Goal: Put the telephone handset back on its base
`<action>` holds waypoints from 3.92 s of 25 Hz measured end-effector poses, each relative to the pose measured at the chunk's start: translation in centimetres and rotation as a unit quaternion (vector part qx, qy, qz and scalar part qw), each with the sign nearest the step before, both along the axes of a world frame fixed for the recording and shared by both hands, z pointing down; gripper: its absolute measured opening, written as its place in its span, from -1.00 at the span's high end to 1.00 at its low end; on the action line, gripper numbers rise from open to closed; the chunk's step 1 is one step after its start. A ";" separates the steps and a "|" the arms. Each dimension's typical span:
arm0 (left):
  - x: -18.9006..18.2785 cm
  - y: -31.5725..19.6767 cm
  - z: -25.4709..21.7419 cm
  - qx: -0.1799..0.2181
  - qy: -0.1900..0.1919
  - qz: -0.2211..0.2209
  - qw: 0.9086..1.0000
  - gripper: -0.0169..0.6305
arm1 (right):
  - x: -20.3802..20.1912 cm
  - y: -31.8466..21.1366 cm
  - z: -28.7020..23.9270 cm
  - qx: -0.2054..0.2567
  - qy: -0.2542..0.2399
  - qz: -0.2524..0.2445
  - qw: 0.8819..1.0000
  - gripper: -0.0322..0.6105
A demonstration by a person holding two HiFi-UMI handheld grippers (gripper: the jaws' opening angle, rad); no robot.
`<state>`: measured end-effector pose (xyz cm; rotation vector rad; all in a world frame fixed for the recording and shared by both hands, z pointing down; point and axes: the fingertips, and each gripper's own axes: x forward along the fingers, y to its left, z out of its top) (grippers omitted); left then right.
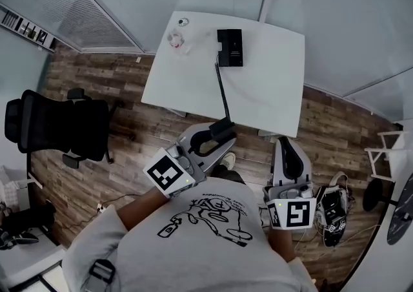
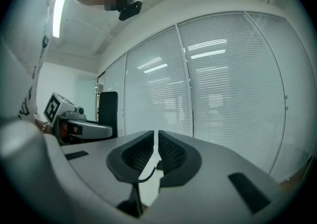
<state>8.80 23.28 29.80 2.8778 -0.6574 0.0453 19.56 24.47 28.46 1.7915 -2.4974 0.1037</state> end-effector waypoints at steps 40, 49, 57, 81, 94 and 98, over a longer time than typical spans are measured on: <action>-5.5 -20.9 2.1 -0.036 0.029 -0.049 0.998 0.72 | -9.0 -21.3 2.4 -0.038 0.037 -0.132 0.990 0.82; -7.7 -26.7 3.5 -0.046 0.035 -0.026 0.998 0.72 | -12.6 -26.0 4.0 -0.057 0.042 -0.133 0.989 0.76; -8.1 -29.1 4.6 -0.062 0.032 -0.021 0.997 0.72 | -14.8 -27.7 6.5 -0.090 0.037 -0.158 0.983 0.52; -4.5 -30.5 10.5 -0.130 0.031 0.014 0.991 0.72 | -16.4 -29.7 17.5 -0.193 0.042 -0.170 0.966 0.11; -2.3 -31.4 15.6 -0.181 0.014 0.047 0.982 0.72 | -15.2 -30.6 22.5 -0.245 0.051 -0.130 0.959 0.24; -2.1 -31.9 17.2 -0.162 -0.021 0.046 0.985 0.68 | -15.0 -31.0 24.0 -0.269 0.038 -0.118 0.955 0.24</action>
